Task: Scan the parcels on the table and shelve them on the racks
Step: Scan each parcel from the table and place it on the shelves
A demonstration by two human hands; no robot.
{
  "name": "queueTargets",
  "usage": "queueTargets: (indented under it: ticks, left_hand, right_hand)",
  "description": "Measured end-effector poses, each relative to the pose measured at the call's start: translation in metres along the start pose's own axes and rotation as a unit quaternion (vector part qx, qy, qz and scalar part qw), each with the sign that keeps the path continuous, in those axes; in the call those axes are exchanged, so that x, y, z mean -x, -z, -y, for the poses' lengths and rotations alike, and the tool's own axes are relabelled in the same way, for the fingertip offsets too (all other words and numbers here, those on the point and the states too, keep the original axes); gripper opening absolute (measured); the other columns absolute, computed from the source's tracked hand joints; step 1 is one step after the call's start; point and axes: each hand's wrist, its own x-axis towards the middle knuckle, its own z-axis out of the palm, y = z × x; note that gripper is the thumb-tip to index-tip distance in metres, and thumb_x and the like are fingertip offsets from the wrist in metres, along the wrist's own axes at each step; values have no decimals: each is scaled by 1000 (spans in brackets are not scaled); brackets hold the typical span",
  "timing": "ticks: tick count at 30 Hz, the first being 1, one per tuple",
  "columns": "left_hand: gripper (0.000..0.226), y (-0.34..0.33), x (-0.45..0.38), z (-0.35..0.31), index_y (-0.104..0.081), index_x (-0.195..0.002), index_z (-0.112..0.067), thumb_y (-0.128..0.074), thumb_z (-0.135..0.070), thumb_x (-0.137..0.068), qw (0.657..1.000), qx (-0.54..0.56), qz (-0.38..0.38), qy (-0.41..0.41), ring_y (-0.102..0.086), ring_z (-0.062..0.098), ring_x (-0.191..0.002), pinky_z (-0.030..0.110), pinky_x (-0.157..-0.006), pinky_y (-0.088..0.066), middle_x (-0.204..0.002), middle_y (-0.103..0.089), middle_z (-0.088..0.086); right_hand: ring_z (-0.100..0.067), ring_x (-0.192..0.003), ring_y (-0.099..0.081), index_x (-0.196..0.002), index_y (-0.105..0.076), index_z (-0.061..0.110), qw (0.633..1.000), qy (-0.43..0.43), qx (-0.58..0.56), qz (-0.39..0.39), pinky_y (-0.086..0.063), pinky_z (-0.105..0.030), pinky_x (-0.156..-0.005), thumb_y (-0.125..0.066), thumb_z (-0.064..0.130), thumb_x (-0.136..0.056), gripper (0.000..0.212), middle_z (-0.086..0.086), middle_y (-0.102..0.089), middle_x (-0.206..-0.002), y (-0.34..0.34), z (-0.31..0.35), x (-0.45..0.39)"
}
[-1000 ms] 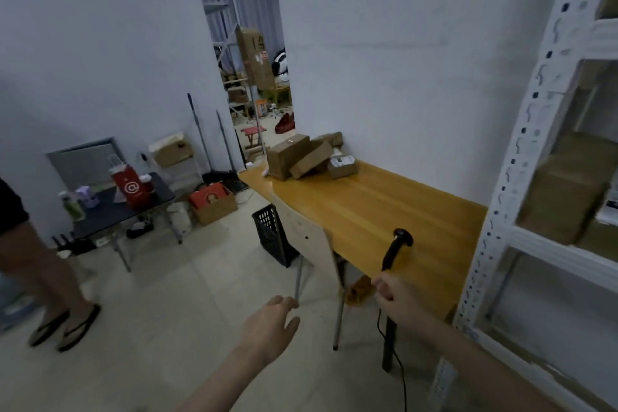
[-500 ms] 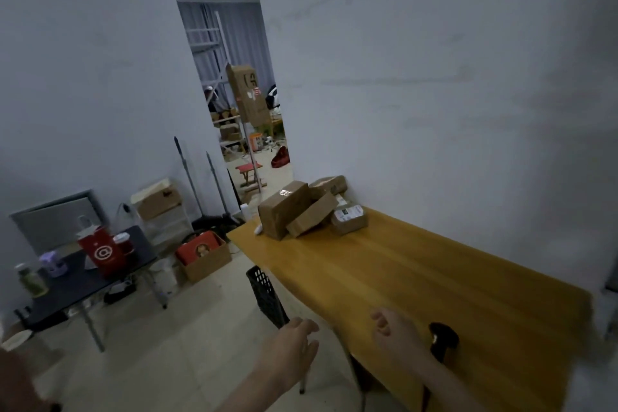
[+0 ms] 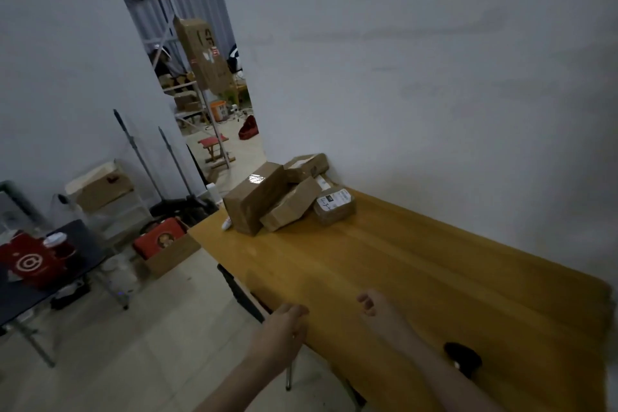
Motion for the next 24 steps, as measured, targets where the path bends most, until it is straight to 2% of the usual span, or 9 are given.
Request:
queueTargets:
  ticks: [3, 6, 8, 11, 13, 15, 16, 19, 24]
  left_hand:
    - [33, 7, -43, 29, -47, -134, -28, -40, -34, -102, 1000, 13, -5, -3, -54, 7, -115, 21, -90, -46, -137, -47, -11]
    - [33, 16, -96, 67, -47, -132, -29, -40, -36, -101, 1000, 8, -9, -18, -56, 7, -112, 26, -88, -50, -137, -48, -13]
    - [33, 24, -137, 97, -47, -132, -30, -40, -37, -101, 1000, 4, -7, -24, -55, 6, -112, 22, -84, -49, -136, -48, -14]
    - [34, 38, -197, 142, -45, -134, -31, -40, -38, -101, 1000, 12, 2, -20, -53, 5, -114, 19, -83, -46, -135, -48, -12]
    - [33, 45, -229, 172, -45, -134, -33, -40, -38, -101, 1000, 19, 21, -12, -53, 5, -114, 20, -83, -47, -134, -48, -13]
    - [32, 50, -258, 199, -44, -133, -34, -39, -38, -101, 999, 17, 43, -17, -54, 5, -114, 20, -82, -48, -133, -47, -14]
    - [32, 52, -271, 212, -43, -132, -35, -38, -38, -101, 998, 16, 51, -20, -54, 5, -113, 20, -81, -49, -133, -46, -14]
    - [32, 55, -303, 242, -42, -133, -35, -37, -39, -102, 997, 20, 66, -23, -53, 5, -114, 23, -84, -50, -133, -44, -14]
    - [32, 54, -337, 270, -43, -132, -34, -38, -39, -101, 996, 27, 65, -48, -51, 4, -115, 23, -85, -49, -134, -43, -16]
  right_hand:
    - [-10, -82, -49, -102, -47, 24, 1000, -10, 7, -11, -43, -21, -70, -55, 18, -92, 15, 5, -48, -96, -10, 7, -43]
    - [-14, -84, -52, -99, -47, 23, 999, -29, -1, -16, -46, -27, -75, -58, 17, -90, 16, 4, -49, -93, -19, 23, -93]
    - [-16, -83, -52, -99, -48, 22, 999, -46, -12, -24, -48, -33, -79, -60, 16, -89, 16, 5, -47, -89, -27, 32, -131]
    - [-15, -80, -50, -102, -47, 20, 995, -86, -35, -24, -50, -35, -78, -58, 21, -91, 15, -2, -49, -99, -43, 49, -194]
    - [-13, -81, -50, -108, -46, 21, 992, -111, -53, -20, -49, -29, -72, -56, 26, -94, 19, -3, -49, -108, -55, 68, -237]
    - [-10, -89, -51, -120, -43, 22, 989, -122, -77, -25, -45, -18, -68, -55, 31, -95, 29, -1, -46, -117, -65, 92, -281]
    - [-12, -100, -51, -127, -41, 22, 988, -119, -88, -39, -44, -18, -74, -56, 34, -94, 38, 0, -42, -122, -70, 103, -302]
    - [-20, -128, -38, -143, -28, 23, 982, -107, -117, -102, -41, -30, -99, -62, 45, -87, 68, -2, -31, -139, -84, 126, -361]
    - [-36, -131, -33, -147, -14, 34, 956, -166, -180, -164, -40, -44, -102, -68, 44, -82, 85, -12, -18, -146, -100, 138, -422]
